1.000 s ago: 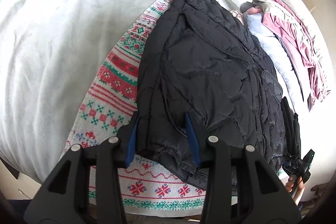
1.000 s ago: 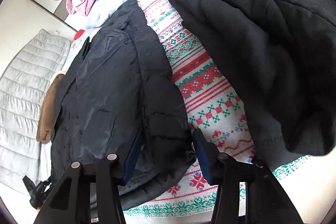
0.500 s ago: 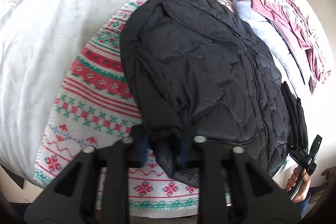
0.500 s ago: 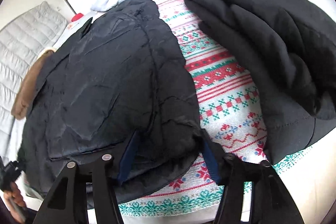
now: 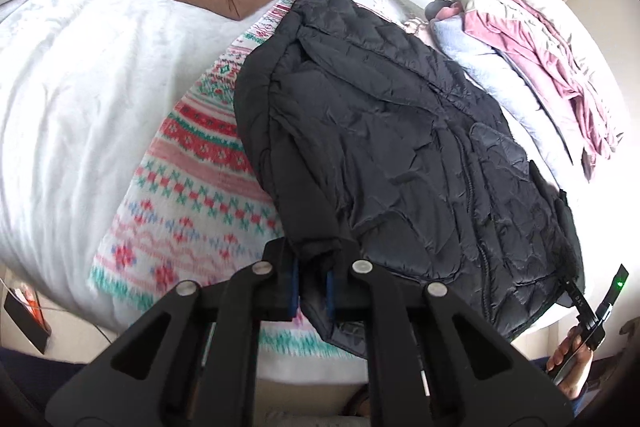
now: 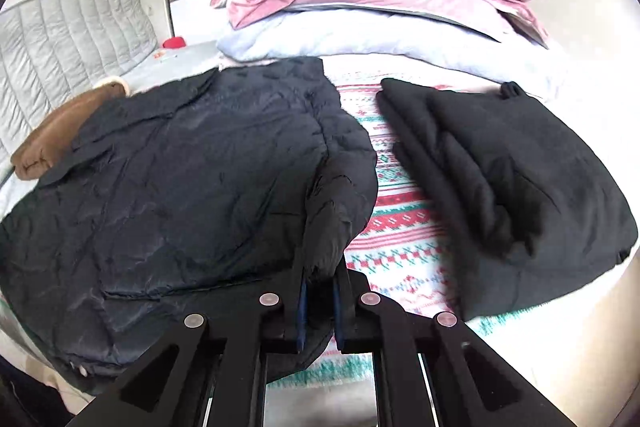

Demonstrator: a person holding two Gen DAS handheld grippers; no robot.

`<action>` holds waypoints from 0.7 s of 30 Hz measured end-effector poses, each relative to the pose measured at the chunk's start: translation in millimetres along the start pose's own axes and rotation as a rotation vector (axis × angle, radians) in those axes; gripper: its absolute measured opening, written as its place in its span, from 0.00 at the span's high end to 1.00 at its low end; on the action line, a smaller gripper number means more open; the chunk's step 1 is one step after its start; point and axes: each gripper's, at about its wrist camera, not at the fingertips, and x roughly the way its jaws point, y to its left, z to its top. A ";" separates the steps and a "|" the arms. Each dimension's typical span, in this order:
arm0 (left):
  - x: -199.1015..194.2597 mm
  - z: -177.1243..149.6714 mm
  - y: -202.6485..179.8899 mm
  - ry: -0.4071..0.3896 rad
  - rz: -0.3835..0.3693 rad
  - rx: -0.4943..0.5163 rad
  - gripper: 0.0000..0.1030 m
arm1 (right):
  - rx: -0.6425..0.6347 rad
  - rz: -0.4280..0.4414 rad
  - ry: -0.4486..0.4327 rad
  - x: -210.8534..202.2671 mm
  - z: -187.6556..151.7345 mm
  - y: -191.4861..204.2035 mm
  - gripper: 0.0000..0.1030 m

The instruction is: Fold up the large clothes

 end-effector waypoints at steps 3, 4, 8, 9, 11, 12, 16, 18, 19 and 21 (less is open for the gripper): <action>-10.9 -8.9 3.5 0.001 -0.038 -0.030 0.90 | 0.089 0.047 -0.032 -19.9 -5.8 -17.0 0.92; -14.0 -11.2 2.9 -0.001 -0.042 -0.034 0.90 | 0.113 0.058 -0.042 -26.0 -7.3 -21.7 0.92; -36.5 -24.1 -3.1 -0.020 -0.050 -0.019 0.90 | 0.160 0.083 -0.077 -51.1 -17.3 -29.7 0.92; -45.1 -27.1 -5.8 -0.027 -0.053 -0.013 0.90 | 0.170 0.094 -0.086 -58.1 -20.0 -32.6 0.92; -55.2 -29.7 -8.2 -0.040 -0.056 -0.008 0.90 | 0.211 0.136 -0.111 -74.9 -23.6 -39.6 0.92; -62.5 -30.9 -10.7 -0.050 -0.057 -0.002 0.90 | 0.224 0.155 -0.123 -84.7 -25.8 -40.2 0.92; -84.1 -30.3 -19.9 -0.078 -0.068 0.020 0.90 | 0.255 0.234 -0.176 -119.4 -25.0 -47.1 0.93; -98.9 -30.6 -26.0 -0.098 -0.086 0.029 0.91 | 0.269 0.274 -0.204 -135.9 -22.8 -52.2 0.93; -104.9 -30.9 -29.3 -0.110 -0.093 0.031 0.91 | 0.273 0.295 -0.229 -147.7 -20.9 -54.4 0.93; -120.2 -29.8 -34.3 -0.134 -0.119 0.030 0.91 | 0.276 0.311 -0.266 -164.3 -17.9 -55.3 0.93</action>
